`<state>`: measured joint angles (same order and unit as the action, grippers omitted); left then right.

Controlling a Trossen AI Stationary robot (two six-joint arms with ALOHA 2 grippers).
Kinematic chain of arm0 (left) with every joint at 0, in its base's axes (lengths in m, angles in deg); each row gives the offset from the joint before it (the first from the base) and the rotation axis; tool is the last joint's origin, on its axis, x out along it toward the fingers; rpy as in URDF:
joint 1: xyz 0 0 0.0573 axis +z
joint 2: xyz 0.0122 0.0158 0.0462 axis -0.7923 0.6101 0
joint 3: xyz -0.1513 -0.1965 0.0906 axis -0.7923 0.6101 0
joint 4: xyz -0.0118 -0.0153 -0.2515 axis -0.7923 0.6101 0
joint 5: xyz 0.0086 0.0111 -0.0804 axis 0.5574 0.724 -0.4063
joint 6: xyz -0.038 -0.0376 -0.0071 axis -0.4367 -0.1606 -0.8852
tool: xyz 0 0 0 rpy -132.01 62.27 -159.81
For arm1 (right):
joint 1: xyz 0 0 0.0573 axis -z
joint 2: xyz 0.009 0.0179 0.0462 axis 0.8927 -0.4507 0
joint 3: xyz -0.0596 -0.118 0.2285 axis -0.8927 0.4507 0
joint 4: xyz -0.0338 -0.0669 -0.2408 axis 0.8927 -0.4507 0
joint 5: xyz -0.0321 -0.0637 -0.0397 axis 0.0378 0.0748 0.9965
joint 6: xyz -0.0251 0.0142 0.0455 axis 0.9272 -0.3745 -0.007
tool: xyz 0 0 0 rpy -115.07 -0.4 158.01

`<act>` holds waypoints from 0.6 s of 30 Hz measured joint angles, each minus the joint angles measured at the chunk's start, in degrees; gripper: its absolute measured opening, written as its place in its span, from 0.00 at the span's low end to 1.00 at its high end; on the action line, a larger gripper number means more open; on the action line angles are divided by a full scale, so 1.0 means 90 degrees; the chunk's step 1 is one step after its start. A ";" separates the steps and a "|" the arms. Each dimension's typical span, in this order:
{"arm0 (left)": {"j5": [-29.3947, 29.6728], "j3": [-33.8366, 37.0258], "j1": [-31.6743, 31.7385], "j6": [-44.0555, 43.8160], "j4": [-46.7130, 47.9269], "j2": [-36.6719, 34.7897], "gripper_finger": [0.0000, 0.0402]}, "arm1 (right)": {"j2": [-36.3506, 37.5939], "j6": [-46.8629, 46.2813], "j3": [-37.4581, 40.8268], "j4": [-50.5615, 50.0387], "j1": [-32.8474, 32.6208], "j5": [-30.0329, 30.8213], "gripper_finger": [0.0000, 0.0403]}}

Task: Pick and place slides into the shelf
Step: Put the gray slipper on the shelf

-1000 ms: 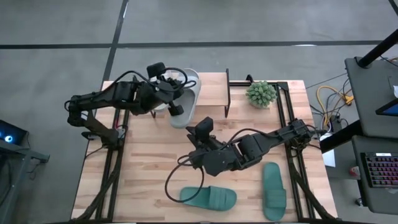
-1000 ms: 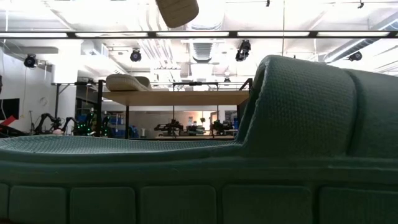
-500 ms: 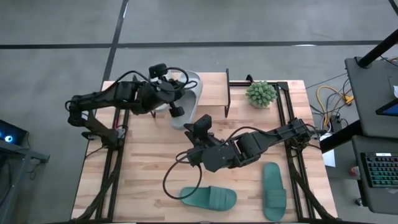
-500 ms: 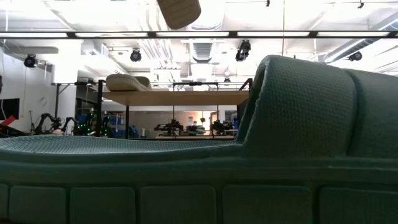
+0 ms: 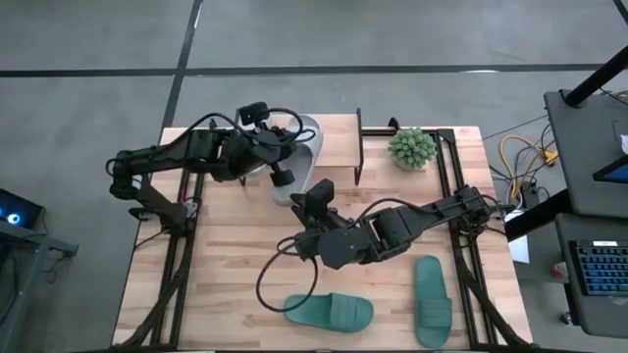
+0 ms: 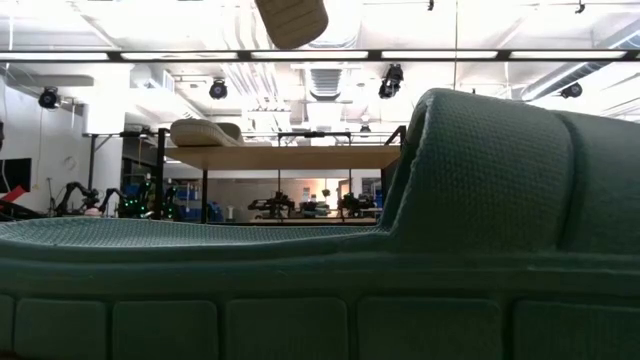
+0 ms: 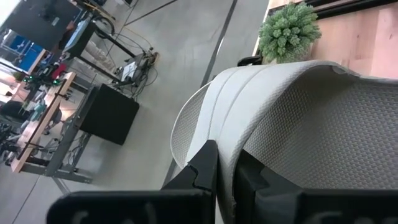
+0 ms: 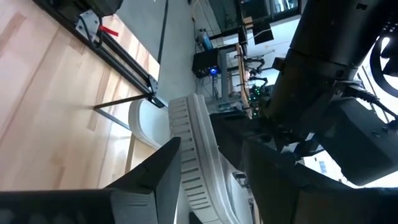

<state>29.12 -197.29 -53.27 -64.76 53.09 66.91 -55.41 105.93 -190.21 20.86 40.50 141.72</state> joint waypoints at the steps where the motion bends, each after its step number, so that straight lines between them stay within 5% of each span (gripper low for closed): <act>1: 0.0000 -0.0016 0.0002 0.0000 -0.0011 0.0002 0.00 | 0.0000 -0.0039 0.0000 0.0000 0.0011 0.0000 0.40; 18: -0.0036 -0.0240 -0.0002 0.0037 -0.0044 0.0005 0.00 | 0.0000 -0.0104 0.0002 -0.0001 0.0060 -0.0168 0.40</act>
<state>28.80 -199.45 -53.29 -64.42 52.69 66.95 -55.41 104.99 -190.19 20.85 41.05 140.21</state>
